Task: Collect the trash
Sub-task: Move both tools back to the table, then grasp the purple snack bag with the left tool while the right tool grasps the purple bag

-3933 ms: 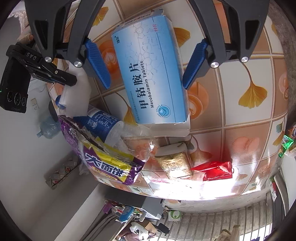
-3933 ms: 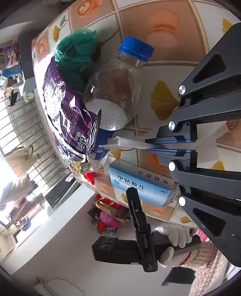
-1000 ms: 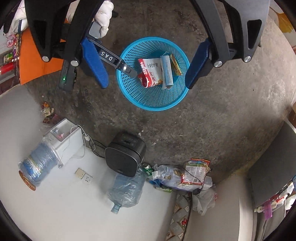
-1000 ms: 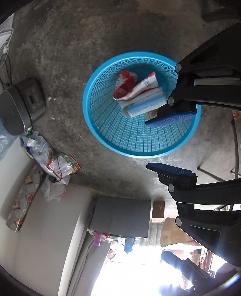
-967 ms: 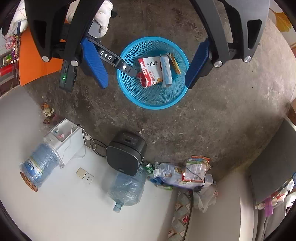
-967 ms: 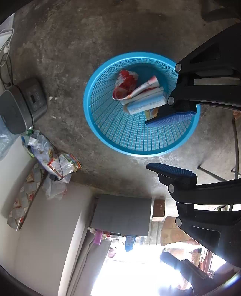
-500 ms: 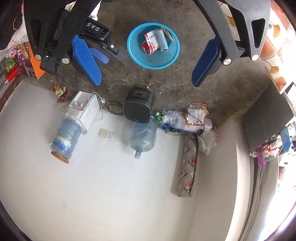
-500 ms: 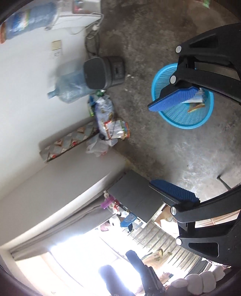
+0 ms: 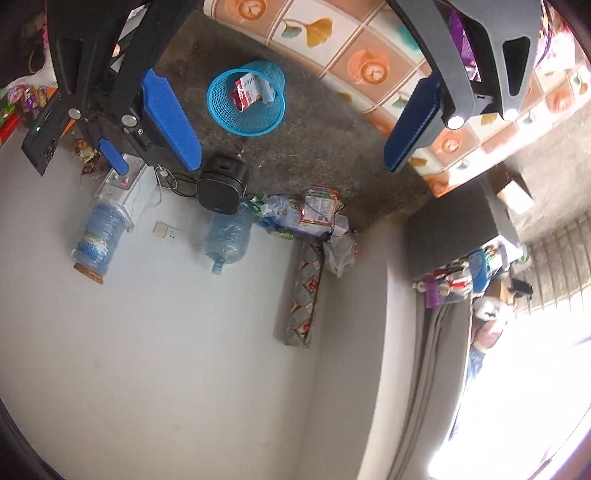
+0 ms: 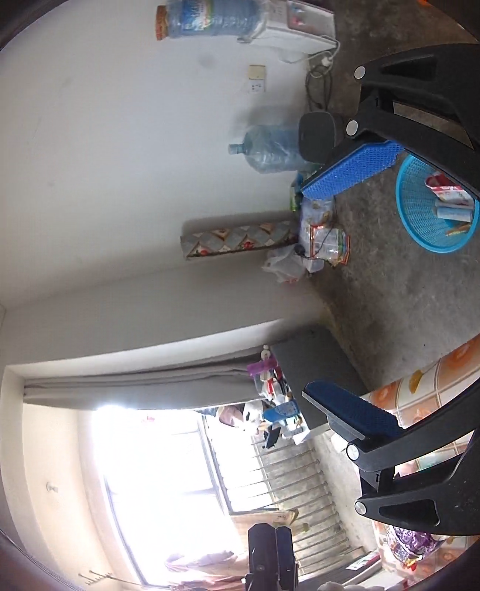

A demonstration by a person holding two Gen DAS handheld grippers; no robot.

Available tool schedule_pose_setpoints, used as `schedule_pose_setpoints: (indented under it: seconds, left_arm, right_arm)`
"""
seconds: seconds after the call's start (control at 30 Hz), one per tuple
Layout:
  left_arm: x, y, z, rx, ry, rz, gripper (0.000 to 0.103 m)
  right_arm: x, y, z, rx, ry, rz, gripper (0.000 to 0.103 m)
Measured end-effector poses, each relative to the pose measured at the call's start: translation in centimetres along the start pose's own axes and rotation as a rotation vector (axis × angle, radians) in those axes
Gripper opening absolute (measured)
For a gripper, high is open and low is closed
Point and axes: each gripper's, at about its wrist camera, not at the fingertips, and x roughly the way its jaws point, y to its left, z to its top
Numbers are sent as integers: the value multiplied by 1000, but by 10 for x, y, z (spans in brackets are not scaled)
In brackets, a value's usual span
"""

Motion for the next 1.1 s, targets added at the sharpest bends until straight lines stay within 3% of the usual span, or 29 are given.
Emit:
schedule_pose_setpoints:
  seconds: [0.1,0.2,0.4,0.5,0.6,0.7,0.83,1.1]
  left_arm:
    - [-32,46,-12,-123,-9,75,97]
    - [-46,91,-33,-127,58,274,97]
    - [-132,163,-92,-78,-44,660,97]
    - [-177,179,-130,-65,-43,819,97]
    - [-211,182,-169,-125,-34,818,97]
    - [-236,185,-200,-270,-39,780,97]
    - [-258,195,-225,-464,-163,712,97]
    - [-238,217,-223,-574,-230,513,97]
  right_arm:
    - [-2,24,-2,-46,23,57,95]
    - [-2,44,-9,-75,61,116,95]
    - [-19,67,-49,-117,105,120,95]
    - [-31,80,-69,-107,164,132,95]
    - [-41,97,-72,-128,186,155,95]
    - [-48,117,-61,-135,191,235,95]
    - [-54,148,-50,-140,212,379,95]
    - [-19,205,-34,5,449,704,91]
